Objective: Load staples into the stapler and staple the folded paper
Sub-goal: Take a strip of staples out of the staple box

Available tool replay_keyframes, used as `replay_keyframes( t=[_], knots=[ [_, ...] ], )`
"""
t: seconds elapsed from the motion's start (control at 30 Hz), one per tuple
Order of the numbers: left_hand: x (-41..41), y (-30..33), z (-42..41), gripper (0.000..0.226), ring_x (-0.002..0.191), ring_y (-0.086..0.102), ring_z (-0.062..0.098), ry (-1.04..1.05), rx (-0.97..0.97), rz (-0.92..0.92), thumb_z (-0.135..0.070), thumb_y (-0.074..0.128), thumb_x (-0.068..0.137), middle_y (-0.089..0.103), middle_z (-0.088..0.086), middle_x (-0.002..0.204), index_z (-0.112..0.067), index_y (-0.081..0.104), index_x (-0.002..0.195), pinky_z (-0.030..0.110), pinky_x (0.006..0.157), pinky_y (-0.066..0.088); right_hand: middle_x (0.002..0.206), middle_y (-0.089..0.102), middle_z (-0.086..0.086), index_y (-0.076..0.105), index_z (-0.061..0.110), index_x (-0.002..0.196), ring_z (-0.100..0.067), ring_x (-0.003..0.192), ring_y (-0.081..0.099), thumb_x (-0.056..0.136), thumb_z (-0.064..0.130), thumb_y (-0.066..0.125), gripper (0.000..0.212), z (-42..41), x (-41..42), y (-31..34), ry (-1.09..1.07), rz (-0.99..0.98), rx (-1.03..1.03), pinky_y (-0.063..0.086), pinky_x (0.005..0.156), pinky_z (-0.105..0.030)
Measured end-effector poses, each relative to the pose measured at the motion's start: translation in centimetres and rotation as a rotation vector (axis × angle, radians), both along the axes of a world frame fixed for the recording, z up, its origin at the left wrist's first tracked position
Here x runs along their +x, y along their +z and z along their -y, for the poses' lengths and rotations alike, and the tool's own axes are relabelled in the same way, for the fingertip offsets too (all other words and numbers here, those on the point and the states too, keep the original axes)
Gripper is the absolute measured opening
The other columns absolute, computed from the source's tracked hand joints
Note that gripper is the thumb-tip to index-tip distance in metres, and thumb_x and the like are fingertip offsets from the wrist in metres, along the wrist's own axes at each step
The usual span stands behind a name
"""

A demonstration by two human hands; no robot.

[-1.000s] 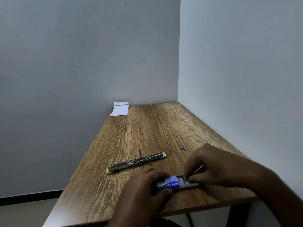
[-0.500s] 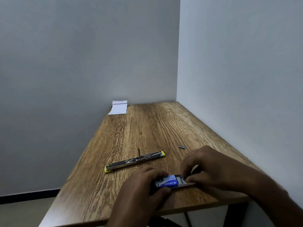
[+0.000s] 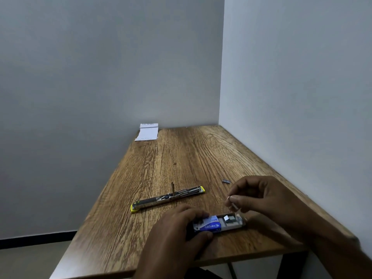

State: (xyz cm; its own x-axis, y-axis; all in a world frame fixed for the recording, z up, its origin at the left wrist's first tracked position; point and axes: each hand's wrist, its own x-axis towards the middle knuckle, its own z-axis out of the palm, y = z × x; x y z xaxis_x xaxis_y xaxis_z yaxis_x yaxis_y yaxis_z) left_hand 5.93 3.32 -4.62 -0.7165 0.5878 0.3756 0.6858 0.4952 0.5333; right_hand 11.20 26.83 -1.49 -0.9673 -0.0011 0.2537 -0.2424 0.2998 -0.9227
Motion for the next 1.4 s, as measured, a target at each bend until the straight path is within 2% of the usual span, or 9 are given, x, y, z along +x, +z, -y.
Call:
replay_keyframes(
  t=[0.2, 0.33, 0.47, 0.8, 0.97, 1.13, 1.2, 1.3, 1.4],
  knots=[
    [0.0, 0.3, 0.0, 0.036, 0.106, 0.047, -0.011, -0.001, -0.019, 0.014, -0.048, 0.067, 0.081, 0.056, -0.032, 0.111, -0.046, 0.060, 0.117, 0.020, 0.092, 0.044, 0.095, 0.076, -0.019, 0.076, 0.011, 0.100, -0.022, 0.076, 0.074, 0.076, 0.017, 0.082, 0.025, 0.0, -0.3, -0.7, 0.019, 0.144, -0.237, 0.059, 0.065, -0.026],
    [0.1, 0.4, 0.0, 0.037, 0.106, 0.047, -0.012, -0.001, -0.018, 0.024, -0.046, 0.067, 0.082, 0.055, -0.032, 0.113, -0.046, 0.060, 0.118, 0.022, 0.093, 0.045, 0.099, 0.078, -0.006, 0.079, 0.021, 0.100, -0.018, 0.091, 0.075, 0.074, 0.021, 0.082, 0.026, 0.4, 0.0, -0.5, -0.035, 0.104, -0.079, 0.058, 0.073, -0.022],
    [0.1, 0.3, 0.0, 0.037, 0.104, 0.048, -0.012, 0.006, -0.014, 0.034, -0.046, 0.067, 0.081, 0.056, -0.031, 0.111, -0.046, 0.060, 0.117, 0.023, 0.092, 0.046, 0.093, 0.078, 0.009, 0.081, 0.030, 0.093, -0.003, 0.088, 0.072, 0.074, 0.022, 0.084, 0.021, 1.0, 0.1, -0.3, -0.092, 0.017, 0.117, 0.052, 0.071, -0.012],
    [0.1, 0.3, 0.0, 0.036, 0.104, 0.047, -0.013, 0.010, -0.004, 0.017, -0.047, 0.067, 0.081, 0.056, -0.033, 0.111, -0.046, 0.061, 0.117, 0.019, 0.090, 0.044, 0.082, 0.078, 0.011, 0.078, 0.031, 0.085, -0.002, 0.079, 0.074, 0.074, 0.020, 0.085, 0.017, 1.4, 0.1, -0.5, -0.154, -0.044, 0.298, 0.053, 0.067, -0.013],
    [0.0, 0.0, 0.0, 0.038, 0.105, 0.046, -0.012, 0.022, -0.001, 0.019, -0.048, 0.067, 0.081, 0.054, -0.034, 0.111, -0.048, 0.059, 0.118, 0.020, 0.091, 0.044, 0.088, 0.079, 0.007, 0.077, 0.034, 0.094, -0.006, 0.084, 0.075, 0.073, 0.016, 0.086, 0.029, 1.1, 0.1, -0.7, -0.163, -0.087, 0.162, 0.058, 0.072, -0.017],
    [-0.3, 0.3, -0.1, 0.046, 0.109, 0.045, -0.011, -0.016, -0.019, 0.061, -0.052, 0.071, 0.077, 0.051, -0.033, 0.118, -0.049, 0.058, 0.121, 0.020, 0.094, 0.043, 0.090, 0.080, -0.001, 0.080, 0.024, 0.090, -0.017, 0.084, 0.076, 0.069, 0.020, 0.081, 0.021, 1.2, -0.7, -0.6, -0.158, -0.117, -0.059, 0.058, 0.065, -0.020],
    [-0.5, 0.3, 0.3, 0.038, 0.099, 0.054, -0.009, -0.037, 0.106, 0.131, -0.045, 0.075, 0.076, 0.056, -0.031, 0.110, -0.047, 0.064, 0.112, 0.013, 0.084, 0.046, 0.090, 0.080, -0.006, 0.081, 0.021, 0.090, -0.022, 0.085, 0.076, 0.070, 0.017, 0.078, 0.021, 1.3, -1.4, -0.4, -0.137, -0.111, -0.152, 0.058, 0.064, -0.021],
    [-0.8, 1.3, 2.0, 0.022, 0.073, 0.063, -0.001, 0.002, 0.380, 0.221, -0.040, 0.075, 0.075, 0.066, -0.022, 0.089, -0.046, 0.070, 0.096, 0.017, 0.064, 0.050, 0.094, 0.080, -0.005, 0.081, 0.020, 0.093, -0.017, 0.090, 0.075, 0.071, 0.013, 0.078, 0.024, 1.4, -2.7, 0.4, -0.102, -0.119, -0.205, 0.058, 0.067, -0.019],
    [-2.6, 2.6, 4.0, 0.019, 0.069, 0.062, -0.004, 0.123, 0.503, 0.113, -0.044, 0.068, 0.071, 0.070, -0.019, 0.086, -0.040, 0.072, 0.089, 0.014, 0.057, 0.048, 0.097, 0.080, 0.002, 0.080, 0.020, 0.095, -0.010, 0.093, 0.074, 0.078, 0.006, 0.078, 0.022, 1.7, -4.5, 1.5, -0.054, -0.142, -0.107, 0.057, 0.071, -0.016]
  ],
)
